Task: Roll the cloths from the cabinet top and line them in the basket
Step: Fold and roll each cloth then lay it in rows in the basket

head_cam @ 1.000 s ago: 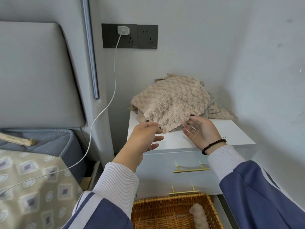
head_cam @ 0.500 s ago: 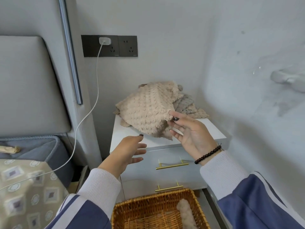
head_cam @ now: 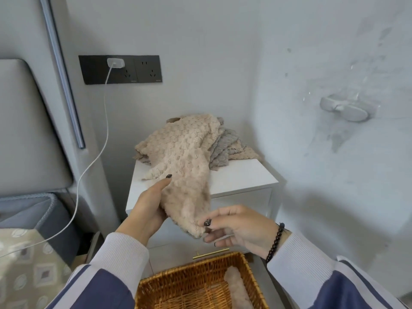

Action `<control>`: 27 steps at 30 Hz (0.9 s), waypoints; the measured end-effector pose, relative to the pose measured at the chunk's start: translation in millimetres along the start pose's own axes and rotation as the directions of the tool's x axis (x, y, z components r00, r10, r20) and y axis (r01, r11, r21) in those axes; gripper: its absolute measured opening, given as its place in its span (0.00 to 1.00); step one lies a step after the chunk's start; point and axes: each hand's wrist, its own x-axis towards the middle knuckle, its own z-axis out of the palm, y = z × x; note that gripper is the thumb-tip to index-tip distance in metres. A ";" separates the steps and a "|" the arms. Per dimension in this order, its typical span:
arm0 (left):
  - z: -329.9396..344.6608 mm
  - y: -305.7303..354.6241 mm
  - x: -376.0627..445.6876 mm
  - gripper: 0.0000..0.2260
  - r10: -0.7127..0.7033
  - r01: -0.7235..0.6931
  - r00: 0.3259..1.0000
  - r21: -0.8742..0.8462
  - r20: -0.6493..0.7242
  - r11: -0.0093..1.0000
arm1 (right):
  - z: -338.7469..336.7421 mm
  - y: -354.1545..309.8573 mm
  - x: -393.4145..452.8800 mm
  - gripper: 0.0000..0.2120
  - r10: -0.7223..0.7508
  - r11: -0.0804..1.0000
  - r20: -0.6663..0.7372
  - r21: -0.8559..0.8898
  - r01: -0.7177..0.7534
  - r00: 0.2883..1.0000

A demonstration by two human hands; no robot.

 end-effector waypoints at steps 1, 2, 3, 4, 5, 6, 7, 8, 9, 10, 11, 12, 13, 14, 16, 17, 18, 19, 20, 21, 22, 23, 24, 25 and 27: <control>2.5 -0.8 -0.6 0.11 0.005 -0.005 0.999 0.001 -0.034 1.000 | -1.6 2.8 -0.1 0.06 0.039 0.998 -0.016 -0.056 -0.040 0.999; 5.2 -1.4 -2.4 0.09 0.006 -0.006 0.999 0.005 -0.054 1.000 | -3.1 3.8 0.6 0.05 0.069 0.992 -0.042 -0.105 -0.073 0.997; 8.6 -2.3 -4.0 0.10 0.005 -0.004 0.998 0.015 -0.060 1.000 | -6.0 4.1 2.3 0.05 0.086 0.984 -0.077 -0.150 -0.096 0.993; 11.2 -2.9 -5.4 0.11 0.006 -0.004 0.998 0.022 -0.061 1.000 | -9.0 3.4 4.8 0.04 0.090 0.975 -0.118 -0.194 -0.112 0.989; 13.6 -3.5 -6.6 0.13 0.010 -0.009 0.999 0.027 -0.052 1.000 | -12.7 1.6 7.8 0.05 0.087 0.966 -0.163 -0.225 -0.123 0.983; 15.5 -3.4 -8.5 0.15 0.019 -0.019 0.999 0.022 -0.037 1.000 | -16.2 -1.0 10.7 0.06 0.081 0.964 -0.207 -0.233 -0.130 0.975; 16.8 -3.0 -10.7 0.16 0.033 -0.033 0.999 0.010 -0.014 0.999 | -19.0 -3.6 14.6 0.07 0.073 0.969 -0.254 -0.210 -0.129 0.964; 18.0 -2.3 -14.2 0.17 0.040 -0.039 0.999 -0.012 0.020 0.999 | -21.1 -6.5 18.0 0.07 0.063 0.978 -0.303 -0.170 -0.119 0.951; 18.0 -1.1 -18.3 0.18 0.044 -0.042 0.997 -0.038 0.067 0.998 | -22.2 -8.5 22.7 0.06 0.051 0.985 -0.351 -0.135 -0.105 0.935; 18.8 0.1 -23.1 0.18 0.047 -0.040 0.992 -0.065 0.120 0.997 | -22.9 -10.3 26.4 0.07 0.043 0.989 -0.400 -0.110 -0.095 0.916; 17.8 1.7 -27.7 0.19 0.052 -0.038 0.984 -0.088 0.168 0.995 | -23.2 -9.9 32.5 0.08 0.047 0.991 -0.437 -0.092 -0.097 0.898; 16.3 3.6 -32.7 0.20 0.056 -0.033 0.977 -0.112 0.208 0.993 | -22.1 -9.7 37.4 0.11 0.060 0.993 -0.454 -0.065 -0.100 0.889; 13.9 5.0 -36.2 0.22 0.061 -0.029 0.968 -0.134 0.243 0.991 | -20.9 -7.8 43.2 0.16 0.089 0.994 -0.449 -0.019 -0.110 0.889; 11.1 6.7 -39.9 0.24 0.064 -0.021 0.958 -0.154 0.279 0.988 | -17.9 -6.2 47.2 0.19 0.125 0.992 -0.418 0.046 -0.117 0.900; 3.1 10.6 -45.0 0.30 0.072 -0.009 0.936 -0.180 0.344 0.984 | -9.3 -4.2 54.0 0.25 0.193 0.960 -0.318 0.258 -0.111 0.928; -1.0 12.2 -46.6 0.33 0.075 -0.006 0.927 -0.187 0.367 0.982 | -6.6 -2.1 58.0 0.29 0.219 0.919 -0.264 0.380 -0.107 0.939; -3.5 14.8 -50.1 0.34 0.079 -0.007 0.918 -0.185 0.388 0.983 | -3.3 -1.7 60.4 0.35 0.230 0.875 -0.210 0.473 -0.108 0.950; -7.0 15.7 -50.1 0.33 0.090 -0.015 0.912 -0.187 0.400 0.982 | -1.7 0.2 63.8 0.39 0.232 0.841 -0.153 0.528 -0.119 0.961; -9.3 17.8 -51.9 0.30 0.104 -0.027 0.911 -0.192 0.399 0.981 | 1.4 0.0 64.7 0.41 0.219 0.815 -0.083 0.563 -0.136 0.972; -12.0 19.3 -51.7 0.27 0.118 -0.043 0.917 -0.200 0.382 0.979 | 3.7 -0.1 65.2 0.40 0.200 0.801 -0.016 0.579 -0.154 0.980; -12.2 21.9 -53.6 0.26 0.125 -0.050 0.922 -0.208 0.366 0.977 | 5.9 -0.6 63.8 0.37 0.174 0.792 0.044 0.588 -0.166 0.984; -14.4 23.6 -53.0 0.27 0.136 -0.054 0.922 -0.226 0.362 0.973 | 7.4 0.1 63.3 0.34 0.142 0.793 0.087 0.586 -0.166 0.986; -14.2 25.6 -54.8 0.30 0.132 -0.048 0.922 -0.229 0.364 0.972 | 8.9 -0.3 60.9 0.29 0.102 0.800 0.124 0.580 -0.155 0.987; -15.5 26.7 -54.5 0.32 0.131 -0.046 0.923 -0.233 0.362 0.971 | 10.5 -0.4 59.4 0.24 0.058 0.817 0.154 0.561 -0.135 0.986; -17.1 28.6 -55.9 0.30 0.118 -0.028 0.926 -0.247 0.358 0.969 | 12.4 -1.7 54.1 0.18 0.007 0.859 0.201 0.500 -0.109 0.980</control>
